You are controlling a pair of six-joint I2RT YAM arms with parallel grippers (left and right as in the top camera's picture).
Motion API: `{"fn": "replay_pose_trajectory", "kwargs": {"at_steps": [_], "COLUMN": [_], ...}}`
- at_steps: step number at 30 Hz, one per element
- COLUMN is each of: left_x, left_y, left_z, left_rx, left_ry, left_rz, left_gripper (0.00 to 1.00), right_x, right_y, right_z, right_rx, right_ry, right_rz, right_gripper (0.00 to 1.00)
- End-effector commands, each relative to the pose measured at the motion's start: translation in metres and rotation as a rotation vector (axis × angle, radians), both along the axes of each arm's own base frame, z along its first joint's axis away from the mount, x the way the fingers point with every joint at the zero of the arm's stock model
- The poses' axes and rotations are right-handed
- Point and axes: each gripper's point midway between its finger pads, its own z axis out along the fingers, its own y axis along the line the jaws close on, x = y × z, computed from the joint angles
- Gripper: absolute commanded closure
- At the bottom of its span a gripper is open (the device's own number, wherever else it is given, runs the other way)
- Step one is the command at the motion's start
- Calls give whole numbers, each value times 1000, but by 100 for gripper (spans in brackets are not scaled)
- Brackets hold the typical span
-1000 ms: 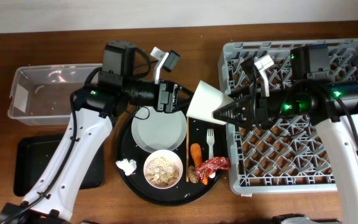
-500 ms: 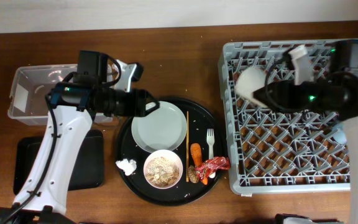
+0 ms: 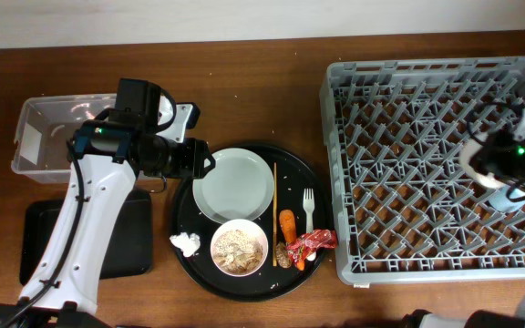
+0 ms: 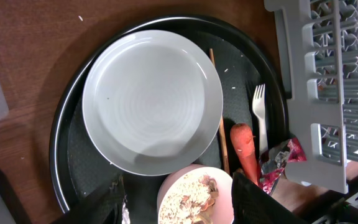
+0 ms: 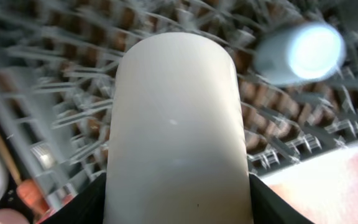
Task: Sort waste into correct bins and load items into the dishwasher rack
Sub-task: 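Place the cream cup upside down in the rack's lower right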
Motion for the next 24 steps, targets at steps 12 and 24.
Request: {"fn": "replay_pose_trajectory", "kwargs": {"at_steps": [12, 24], "left_x": [0, 0], "left_y": [1, 1], "left_z": [2, 2], "left_rx": [18, 18], "left_ry": [-14, -13], "left_rz": [-19, -19], "left_gripper": [45, 45], "right_x": [-28, -34], "right_y": [-63, -40], "right_z": [-41, -77], "right_rx": [-66, 71], "right_ry": [248, 336], "right_rz": [-290, -256], "right_gripper": [76, 75]}}
